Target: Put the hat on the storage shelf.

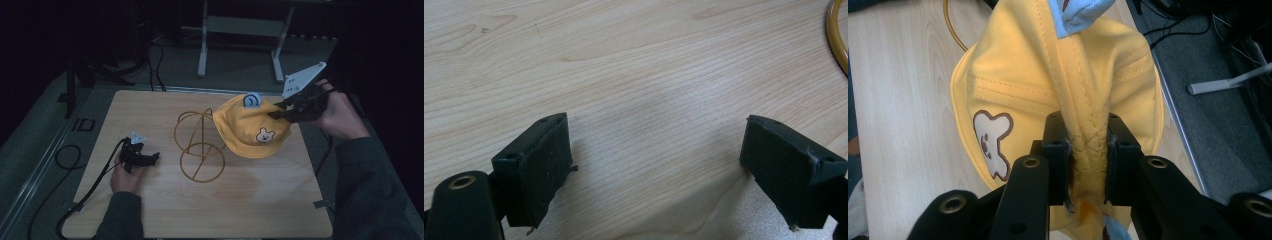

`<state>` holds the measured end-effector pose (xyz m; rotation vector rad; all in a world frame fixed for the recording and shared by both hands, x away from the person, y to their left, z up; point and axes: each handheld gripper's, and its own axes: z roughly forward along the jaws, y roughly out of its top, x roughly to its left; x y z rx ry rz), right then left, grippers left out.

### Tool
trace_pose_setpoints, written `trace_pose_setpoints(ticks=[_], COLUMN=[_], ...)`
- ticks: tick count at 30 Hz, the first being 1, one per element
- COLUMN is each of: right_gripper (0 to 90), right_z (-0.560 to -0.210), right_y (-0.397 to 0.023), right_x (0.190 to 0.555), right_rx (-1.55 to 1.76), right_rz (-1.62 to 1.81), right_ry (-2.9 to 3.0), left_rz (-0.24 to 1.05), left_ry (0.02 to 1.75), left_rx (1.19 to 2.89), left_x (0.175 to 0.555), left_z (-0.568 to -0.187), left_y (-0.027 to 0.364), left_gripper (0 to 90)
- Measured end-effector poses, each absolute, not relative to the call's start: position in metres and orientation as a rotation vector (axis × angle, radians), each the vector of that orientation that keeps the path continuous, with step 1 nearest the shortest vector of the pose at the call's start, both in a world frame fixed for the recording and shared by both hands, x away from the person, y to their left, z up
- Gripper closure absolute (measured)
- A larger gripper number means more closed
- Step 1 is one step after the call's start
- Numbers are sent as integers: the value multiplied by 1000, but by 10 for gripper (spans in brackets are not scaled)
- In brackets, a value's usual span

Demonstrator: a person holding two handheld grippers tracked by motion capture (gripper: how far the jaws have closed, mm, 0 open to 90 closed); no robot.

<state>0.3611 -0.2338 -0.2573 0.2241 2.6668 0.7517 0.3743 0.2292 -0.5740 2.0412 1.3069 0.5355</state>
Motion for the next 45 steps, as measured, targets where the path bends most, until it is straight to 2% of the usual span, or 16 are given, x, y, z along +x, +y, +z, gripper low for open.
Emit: trace_pose_setpoints(ticks=[45], right_gripper=[764], right_z=[-243], right_y=[-192], right_x=[365], right_rx=[161], right_rz=[863], right_ry=[2593], left_rz=[536], left_ry=[1308], left_rx=[2038], left_x=[374], left_z=[-574], left_y=[229], left_gripper=[129])
